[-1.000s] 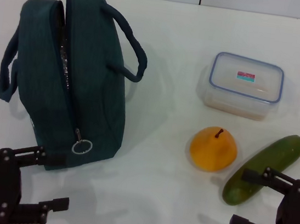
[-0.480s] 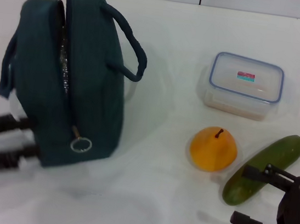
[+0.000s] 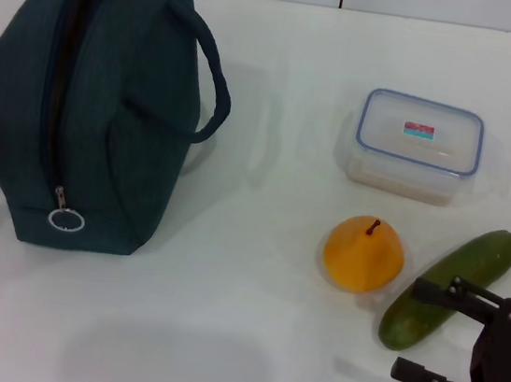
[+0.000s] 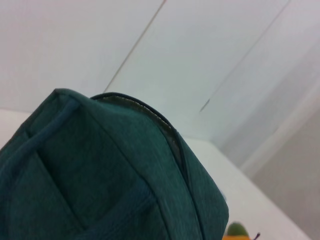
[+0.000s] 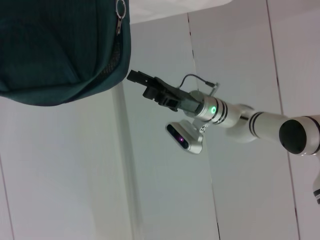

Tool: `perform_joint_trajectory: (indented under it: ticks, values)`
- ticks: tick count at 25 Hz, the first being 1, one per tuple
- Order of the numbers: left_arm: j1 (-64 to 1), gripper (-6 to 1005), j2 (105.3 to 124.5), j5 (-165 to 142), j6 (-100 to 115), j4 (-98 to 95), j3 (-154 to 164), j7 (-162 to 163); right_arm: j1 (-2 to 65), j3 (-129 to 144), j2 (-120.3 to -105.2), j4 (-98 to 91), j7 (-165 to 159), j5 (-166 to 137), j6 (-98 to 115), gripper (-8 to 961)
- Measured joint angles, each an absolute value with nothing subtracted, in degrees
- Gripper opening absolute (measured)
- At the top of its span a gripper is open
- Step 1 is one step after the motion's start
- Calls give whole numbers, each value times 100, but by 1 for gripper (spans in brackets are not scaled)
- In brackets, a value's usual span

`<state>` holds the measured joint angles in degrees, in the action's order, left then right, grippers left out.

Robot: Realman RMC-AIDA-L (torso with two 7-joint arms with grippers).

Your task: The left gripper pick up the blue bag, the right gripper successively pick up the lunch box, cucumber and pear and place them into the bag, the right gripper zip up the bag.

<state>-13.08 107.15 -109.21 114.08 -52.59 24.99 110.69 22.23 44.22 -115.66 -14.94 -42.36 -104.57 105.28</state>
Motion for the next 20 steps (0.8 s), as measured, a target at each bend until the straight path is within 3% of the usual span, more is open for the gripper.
perform_joint_trajectory:
  ticks: [4,7,12,20]
  values:
    - [-1498,770,10405,-10955,11581,-5640,2688,11845,2224,4446,-11566,-1495,-4236,-10393,10547,810]
    - [-1736,769,10295,-10940,11576,-5832,2681,12501,2228,4439,-11567,-1494,-4236,-10388,10556,810]
    - [-2300,769,10285,-11150,11438,-6345,2659,13406,2245,4428,-11566,-1494,-4236,-10388,10566,810]
    - [-2956,769,10431,-11901,11035,-7263,2737,14224,2287,4439,-11566,-1494,-4236,-10388,10566,809]
